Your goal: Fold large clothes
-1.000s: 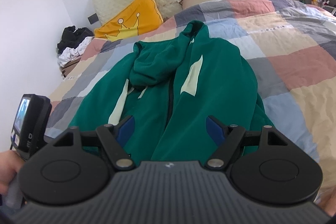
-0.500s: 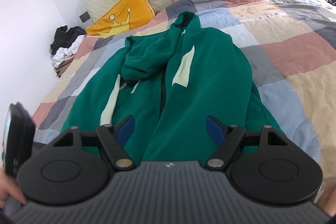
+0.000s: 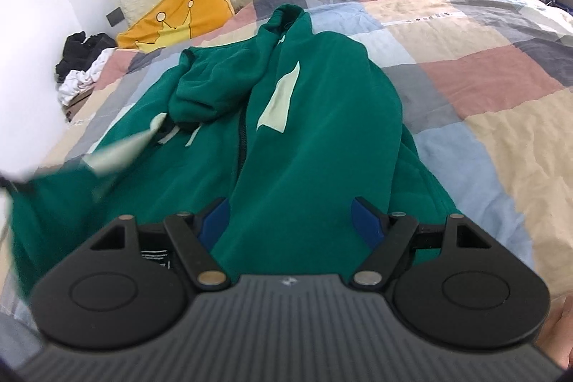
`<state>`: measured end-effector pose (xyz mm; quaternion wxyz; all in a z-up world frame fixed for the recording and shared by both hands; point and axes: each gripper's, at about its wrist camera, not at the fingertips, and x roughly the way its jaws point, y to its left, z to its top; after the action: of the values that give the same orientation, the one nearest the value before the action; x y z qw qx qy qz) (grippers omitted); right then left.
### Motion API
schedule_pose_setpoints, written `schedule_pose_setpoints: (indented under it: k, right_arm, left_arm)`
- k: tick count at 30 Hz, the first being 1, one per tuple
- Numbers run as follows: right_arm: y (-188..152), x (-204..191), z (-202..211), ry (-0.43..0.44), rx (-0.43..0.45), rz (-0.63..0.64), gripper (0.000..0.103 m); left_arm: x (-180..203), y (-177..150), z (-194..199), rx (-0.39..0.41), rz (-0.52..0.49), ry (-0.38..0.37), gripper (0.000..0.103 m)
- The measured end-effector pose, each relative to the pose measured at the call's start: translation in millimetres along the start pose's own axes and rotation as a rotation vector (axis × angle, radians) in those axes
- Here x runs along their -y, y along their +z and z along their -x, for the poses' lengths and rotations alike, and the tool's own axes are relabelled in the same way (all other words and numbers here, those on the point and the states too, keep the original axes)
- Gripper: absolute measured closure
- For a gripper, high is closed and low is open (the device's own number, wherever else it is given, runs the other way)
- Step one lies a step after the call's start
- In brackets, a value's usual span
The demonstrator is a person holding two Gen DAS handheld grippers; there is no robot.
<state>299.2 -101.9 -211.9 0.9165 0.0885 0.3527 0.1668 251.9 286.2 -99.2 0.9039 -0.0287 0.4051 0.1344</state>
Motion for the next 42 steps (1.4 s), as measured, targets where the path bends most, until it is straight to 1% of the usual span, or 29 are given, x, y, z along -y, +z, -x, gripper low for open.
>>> schedule_pose_setpoints:
  k: [3,5,6,8,11,13,15,16,18,20,22,25,27,29,31,35,37,40,42]
  right_arm:
    - [1.9,-5.2,-3.2,-0.032,0.013,0.012,0.027]
    - [3.8,-9.4,-5.0,-0.052,0.026,0.019,0.027]
    - [4.8,-11.9,-5.9,-0.062,0.031,0.025,0.027]
    - [7.4,-18.8,-8.0,-0.072,0.038,0.047,0.027]
    - [11.5,-30.3,-13.1,-0.081,0.05,0.085,0.027]
    - [15.3,-39.1,-19.0,-0.099,0.055,0.114,0.027]
    - [20.4,-45.0,-26.8,-0.106,0.056,0.128,0.027]
    - [22.7,-47.0,-30.9,-0.11,0.056,0.128,0.027]
    - [28.5,-50.3,-40.8,-0.116,0.055,0.116,0.027]
    - [34.6,-51.8,-52.1,-0.114,0.046,0.097,0.027]
    - [41.5,-54.0,-65.3,-0.114,0.035,0.083,0.027]
    - [49.0,-57.2,-83.4,-0.103,0.014,0.061,0.027]
    - [51.3,-57.9,-93.2,-0.103,0.0,0.065,0.027]
    - [51.9,-57.3,-100.8,-0.118,-0.001,0.077,0.027]
    - [51.0,-56.0,-105.9,-0.124,-0.005,0.087,0.027]
    - [48.1,-51.8,-112.4,-0.097,-0.03,0.087,0.027]
    - [47.1,-50.7,-111.7,-0.09,-0.036,0.087,0.027]
    - [48.6,-50.9,-107.7,-0.069,-0.031,0.086,0.027]
    - [47.4,-53.0,-102.2,-0.058,-0.018,0.096,0.027]
  left_arm:
    - [-64.4,40.3,7.0,0.1,0.076,0.127,0.099]
    - [-106.5,67.4,4.5,0.155,0.115,0.218,0.099]
    - [-127.2,80.2,1.5,0.181,0.129,0.267,0.099]
    - [-164.3,103.3,-8.0,0.219,0.121,0.373,0.099]
    - [-217.5,140.0,-36.2,0.232,0.168,0.467,0.099]
    - [-245.7,163.0,-64.6,0.23,0.195,0.504,0.099]
    - [-271.0,178.9,-95.3,0.215,0.209,0.544,0.099]
    - [-281.5,182.5,-107.0,0.201,0.224,0.557,0.099]
    - [-301.9,197.0,-143.9,0.172,0.246,0.575,0.099]
    - [-320.4,209.1,-177.8,0.157,0.236,0.603,0.099]
    - [-333.7,214.6,-215.7,0.131,0.231,0.642,0.099]
    - [-351.9,208.9,-275.1,0.064,0.256,0.67,0.099]
    - [-360.1,206.7,-311.2,0.033,0.251,0.681,0.099]
    - [-361.8,199.1,-338.2,0.006,0.232,0.689,0.099]
    - [-362.5,194.9,-356.2,-0.011,0.24,0.681,0.099]
    - [-354.1,185.9,-361.9,0.005,0.264,0.661,0.099]
    - [-347.6,181.5,-350.4,0.005,0.274,0.65,0.098]
    - [-342.1,179.7,-322.8,0.019,0.336,0.608,0.088]
    - [-335.9,175.4,-300.5,0.038,0.355,0.574,0.07]
